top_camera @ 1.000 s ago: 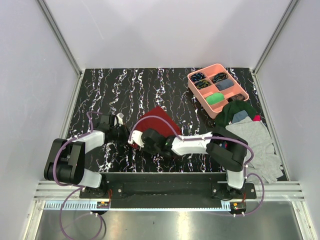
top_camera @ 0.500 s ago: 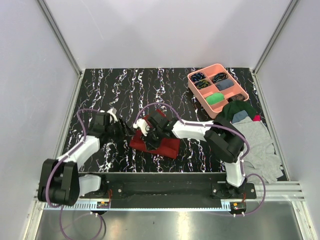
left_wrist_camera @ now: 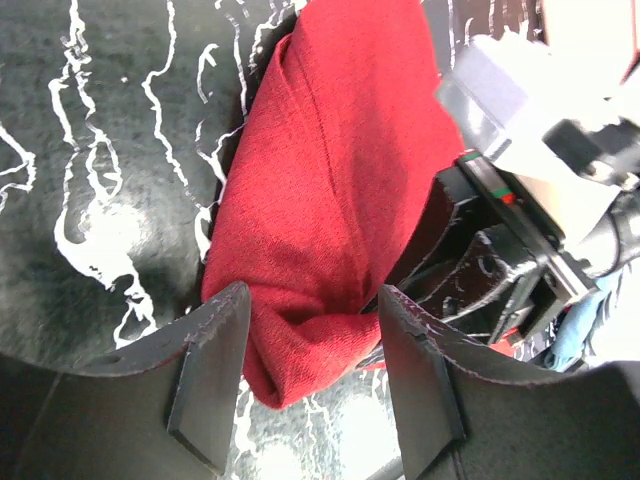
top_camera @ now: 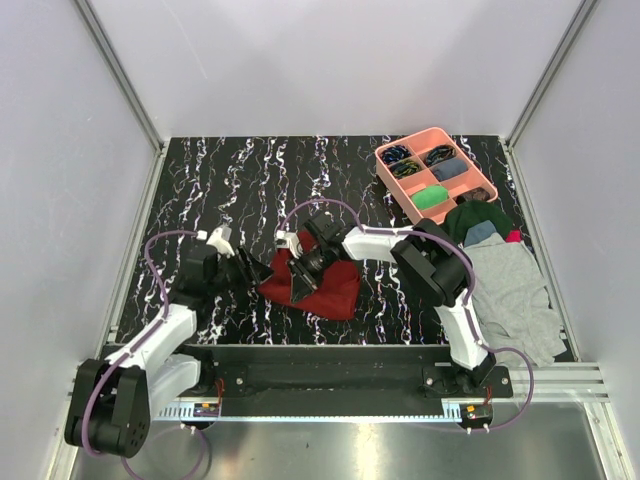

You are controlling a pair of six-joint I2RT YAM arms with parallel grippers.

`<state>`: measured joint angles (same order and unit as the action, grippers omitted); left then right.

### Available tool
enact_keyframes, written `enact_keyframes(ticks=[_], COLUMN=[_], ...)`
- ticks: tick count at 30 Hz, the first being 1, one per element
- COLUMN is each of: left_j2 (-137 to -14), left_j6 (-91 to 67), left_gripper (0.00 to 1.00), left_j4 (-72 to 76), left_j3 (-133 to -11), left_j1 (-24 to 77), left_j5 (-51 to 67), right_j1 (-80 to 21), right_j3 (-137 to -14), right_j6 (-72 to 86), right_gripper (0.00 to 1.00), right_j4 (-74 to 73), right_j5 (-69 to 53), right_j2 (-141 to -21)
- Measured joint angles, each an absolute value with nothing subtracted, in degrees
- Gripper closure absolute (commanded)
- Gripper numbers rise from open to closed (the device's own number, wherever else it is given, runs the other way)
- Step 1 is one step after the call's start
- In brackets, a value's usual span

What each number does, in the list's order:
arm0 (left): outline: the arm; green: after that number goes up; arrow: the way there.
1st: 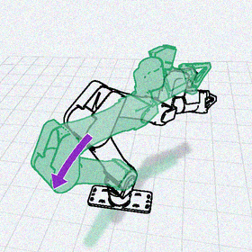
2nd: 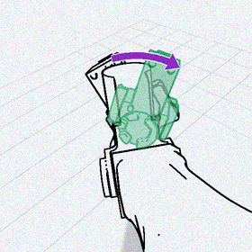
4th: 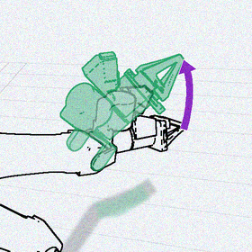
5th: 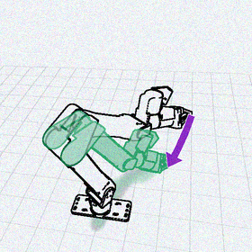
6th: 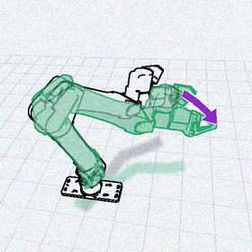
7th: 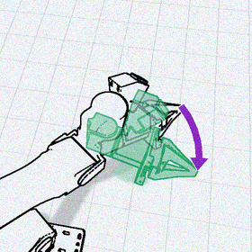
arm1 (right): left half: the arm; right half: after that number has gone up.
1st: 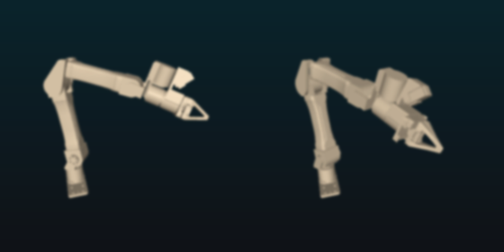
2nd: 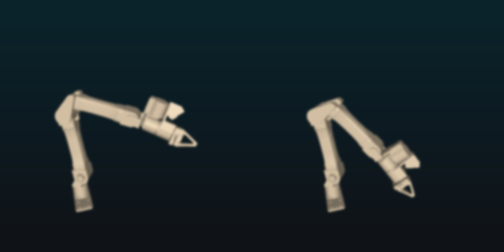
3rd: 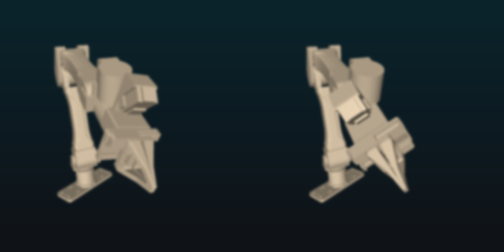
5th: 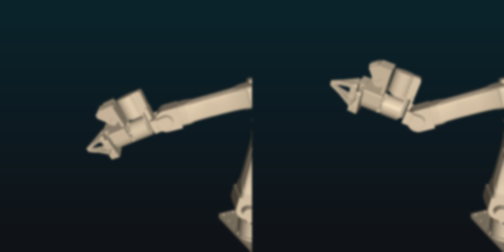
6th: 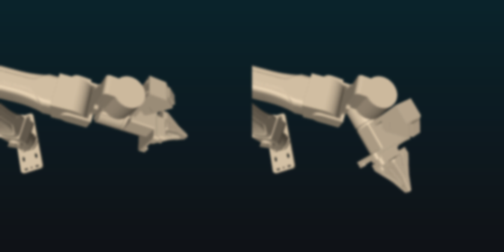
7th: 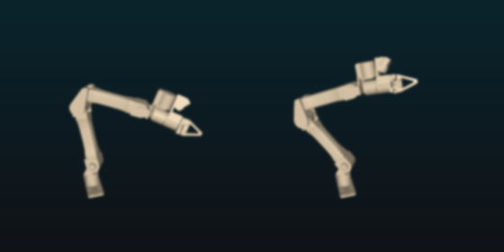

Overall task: Fold the napkin, place the utensils inside, and roll it up
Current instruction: Roll the napkin with the utensil

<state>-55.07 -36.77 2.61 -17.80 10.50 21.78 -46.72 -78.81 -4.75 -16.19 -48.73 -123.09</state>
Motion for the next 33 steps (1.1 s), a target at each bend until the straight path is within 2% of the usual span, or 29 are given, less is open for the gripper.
enact_keyframes(ticks=[5,8,12,13,16,18,23,26,33], left_j2=[-56.8,-59.55,-61.98,-62.24,-63.68,-64.77,-69.3,-71.92,-77.54], left_j6=[-37.43,-37.93,-38.11,-38.28,-37.78,-37.47,-35.99,-34.94,-33.26], left_gripper=[0.5,0.58,0.79,0.88,1.0,1.0,1.0,1.0,1.0], left_j4=[6.31,8.29,9.3,9.21,8.95,8.78,4.97,2.66,-1.02], left_j3=[-16.84,-16.67,-16.62,-16.62,-16.67,-16.86,-20.4,-22.98,-27.81], left_j1=[11.35,12.23,13.96,14.13,14.63,14.76,15.2,15.4,15.94], left_j5=[21.85,21.96,22.11,22.09,22.0,21.87,21.12,21.12,21.41], right_j1=[-46.28,-46.19,-46.04,-46.04,-46.0,-46.0,-46.0,-46.0,-46.0], right_j3=[-79.13,-79.15,-79.18,-79.18,-79.18,-79.18,-78.72,-77.49,-73.52], right_j6=[-4.03,-3.73,-3.09,-3.01,-2.46,-1.89,-0.78,-0.78,-1.02], right_gripper=[0.81,0.8,0.75,0.73,0.62,0.55,0.46,0.42,0.24], right_j4=[-16.23,-16.27,-16.25,-16.25,-16.64,-16.82,-17.34,-17.67,-17.65], right_j5=[-51.0,-51.92,-52.21,-52.18,-52.14,-52.58,-51.94,-48.56,-39.72], right_j2=[-124.07,-124.44,-124.57,-124.57,-124.6,-124.57,-123.22,-121.01,-114.67])
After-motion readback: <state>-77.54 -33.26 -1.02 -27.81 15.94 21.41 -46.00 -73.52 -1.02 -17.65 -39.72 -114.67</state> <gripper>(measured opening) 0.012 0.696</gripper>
